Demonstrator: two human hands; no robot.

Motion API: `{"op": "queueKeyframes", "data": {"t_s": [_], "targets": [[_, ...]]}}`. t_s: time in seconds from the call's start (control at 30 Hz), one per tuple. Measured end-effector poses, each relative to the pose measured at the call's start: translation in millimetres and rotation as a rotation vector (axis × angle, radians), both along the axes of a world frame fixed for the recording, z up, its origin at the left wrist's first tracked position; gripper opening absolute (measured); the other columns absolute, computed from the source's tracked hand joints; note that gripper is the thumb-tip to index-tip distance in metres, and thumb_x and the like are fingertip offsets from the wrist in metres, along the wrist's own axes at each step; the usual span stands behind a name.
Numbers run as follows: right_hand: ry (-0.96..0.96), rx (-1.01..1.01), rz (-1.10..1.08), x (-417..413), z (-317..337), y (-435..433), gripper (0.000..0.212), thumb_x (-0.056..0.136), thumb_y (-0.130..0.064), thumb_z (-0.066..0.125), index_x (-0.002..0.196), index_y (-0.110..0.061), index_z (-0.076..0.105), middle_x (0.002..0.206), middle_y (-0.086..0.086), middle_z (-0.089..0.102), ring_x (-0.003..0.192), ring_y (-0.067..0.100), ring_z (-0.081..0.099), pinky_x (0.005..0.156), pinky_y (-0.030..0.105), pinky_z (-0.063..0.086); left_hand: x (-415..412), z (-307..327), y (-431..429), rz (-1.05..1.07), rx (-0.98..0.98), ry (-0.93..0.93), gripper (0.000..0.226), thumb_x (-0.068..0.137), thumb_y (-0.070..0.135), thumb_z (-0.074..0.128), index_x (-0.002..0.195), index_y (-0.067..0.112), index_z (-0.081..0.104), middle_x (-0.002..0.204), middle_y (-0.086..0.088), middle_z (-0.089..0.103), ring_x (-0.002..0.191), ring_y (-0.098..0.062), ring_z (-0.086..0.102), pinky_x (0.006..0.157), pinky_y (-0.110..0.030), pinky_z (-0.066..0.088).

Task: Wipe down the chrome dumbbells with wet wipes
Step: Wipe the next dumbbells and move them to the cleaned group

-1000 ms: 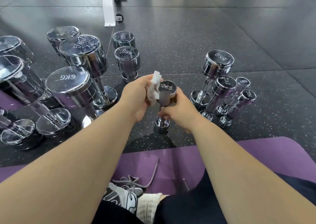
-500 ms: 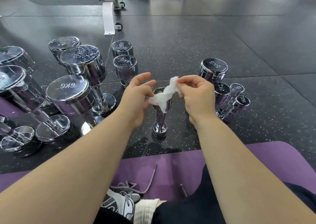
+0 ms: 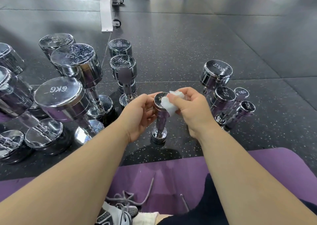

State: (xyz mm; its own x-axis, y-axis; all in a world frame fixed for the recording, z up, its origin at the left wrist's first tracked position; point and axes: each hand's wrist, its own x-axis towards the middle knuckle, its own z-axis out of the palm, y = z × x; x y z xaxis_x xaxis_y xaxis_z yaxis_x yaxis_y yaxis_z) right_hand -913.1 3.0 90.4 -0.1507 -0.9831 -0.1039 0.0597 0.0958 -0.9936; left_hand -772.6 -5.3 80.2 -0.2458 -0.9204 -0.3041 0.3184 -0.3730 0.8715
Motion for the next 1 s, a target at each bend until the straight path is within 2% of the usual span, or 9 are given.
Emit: {"op": "queueKeyframes", "data": {"t_s": [0.1, 0.27, 0.47, 0.57, 0.63, 0.77, 0.83, 0.9, 1.0], "targets": [[0.040, -0.004, -0.007, 2, -3, -4, 0.010, 0.090, -0.013, 0.068, 0.083, -0.020, 0.065, 0.087, 0.005, 0.067, 0.081, 0.019, 0.060, 0.080, 0.046, 0.055, -1, 0, 1, -0.011, 0.006, -0.001, 0.039, 0.093, 0.010, 0.030, 0.112, 0.014, 0.064, 0.068, 0.008, 0.063, 0.046, -0.002, 0.051, 0.067, -0.024, 0.042], [0.060, -0.011, 0.038, 14, -4, -2, 0.020, 0.082, -0.015, 0.077, 0.098, -0.018, 0.065, 0.091, 0.003, 0.068, 0.075, 0.012, 0.062, 0.069, 0.026, 0.054, 1, -2, -1, -0.008, 0.004, 0.013, 0.036, 0.092, 0.012, 0.035, 0.110, 0.011, 0.066, 0.092, -0.003, 0.068, 0.075, -0.012, 0.059, 0.075, -0.024, 0.048], [0.124, 0.014, -0.115, 9, -8, -9, 0.016, 0.088, -0.026, 0.066, 0.073, -0.021, 0.069, 0.077, 0.005, 0.070, 0.074, 0.028, 0.064, 0.075, 0.057, 0.057, -1, -3, 1, -0.006, 0.015, -0.029, 0.037, 0.097, 0.020, 0.037, 0.118, 0.016, 0.068, 0.108, -0.002, 0.070, 0.096, -0.017, 0.056, 0.093, -0.032, 0.042], [-0.141, 0.146, -0.076, 6, -16, -2, 0.011, 0.095, -0.013, 0.061, 0.090, -0.014, 0.071, 0.086, 0.010, 0.068, 0.076, 0.017, 0.061, 0.082, 0.042, 0.059, -2, -1, 2, -0.036, -0.035, -0.064, 0.021, 0.097, 0.023, 0.048, 0.096, 0.021, 0.069, 0.086, 0.006, 0.070, 0.083, -0.014, 0.060, 0.081, -0.028, 0.044], [-0.245, 0.154, 0.000, 7, -13, 1, 0.014, 0.096, -0.011, 0.059, 0.096, -0.013, 0.073, 0.084, 0.005, 0.068, 0.073, 0.015, 0.060, 0.074, 0.032, 0.055, -1, -1, 1, -0.052, -0.094, -0.118, 0.013, 0.094, 0.016, 0.056, 0.098, 0.020, 0.068, 0.090, 0.000, 0.071, 0.084, -0.017, 0.063, 0.080, -0.028, 0.047], [-0.102, 0.235, 0.087, 4, -11, 7, 0.030, 0.089, -0.010, 0.057, 0.061, -0.019, 0.064, 0.058, -0.007, 0.054, 0.056, 0.005, 0.046, 0.062, 0.024, 0.038, 1, -3, 1, -0.063, -0.119, -0.097, 0.020, 0.092, 0.007, 0.053, 0.100, 0.017, 0.068, 0.095, -0.006, 0.071, 0.082, -0.017, 0.065, 0.082, -0.029, 0.047], [-0.114, 0.205, 0.071, 4, -20, 10, 0.017, 0.091, -0.005, 0.056, 0.085, -0.011, 0.071, 0.072, -0.002, 0.065, 0.061, 0.003, 0.055, 0.059, 0.016, 0.044, 5, -5, 1, -0.115, -0.127, -0.037, 0.023, 0.089, 0.008, 0.052, 0.099, 0.018, 0.069, 0.093, -0.003, 0.071, 0.081, -0.014, 0.065, 0.084, -0.031, 0.046], [-0.196, 0.144, -0.025, 6, -28, 12, 0.025, 0.094, 0.001, 0.055, 0.114, -0.005, 0.070, 0.097, 0.007, 0.074, 0.078, 0.004, 0.067, 0.065, 0.010, 0.050, 9, -9, 0, -0.204, -0.128, 0.039, 0.030, 0.080, 0.011, 0.053, 0.102, 0.021, 0.071, 0.098, -0.002, 0.070, 0.087, -0.014, 0.065, 0.089, -0.031, 0.045], [-0.283, 0.103, -0.031, 12, -29, 13, 0.039, 0.093, 0.014, 0.045, 0.119, -0.005, 0.067, 0.109, 0.009, 0.073, 0.098, 0.011, 0.069, 0.081, 0.018, 0.056, 12, -17, -1, -0.261, -0.142, -0.003, 0.037, 0.072, 0.001, 0.058, 0.103, 0.019, 0.069, 0.096, -0.002, 0.069, 0.084, -0.012, 0.063, 0.079, -0.024, 0.046]]}}
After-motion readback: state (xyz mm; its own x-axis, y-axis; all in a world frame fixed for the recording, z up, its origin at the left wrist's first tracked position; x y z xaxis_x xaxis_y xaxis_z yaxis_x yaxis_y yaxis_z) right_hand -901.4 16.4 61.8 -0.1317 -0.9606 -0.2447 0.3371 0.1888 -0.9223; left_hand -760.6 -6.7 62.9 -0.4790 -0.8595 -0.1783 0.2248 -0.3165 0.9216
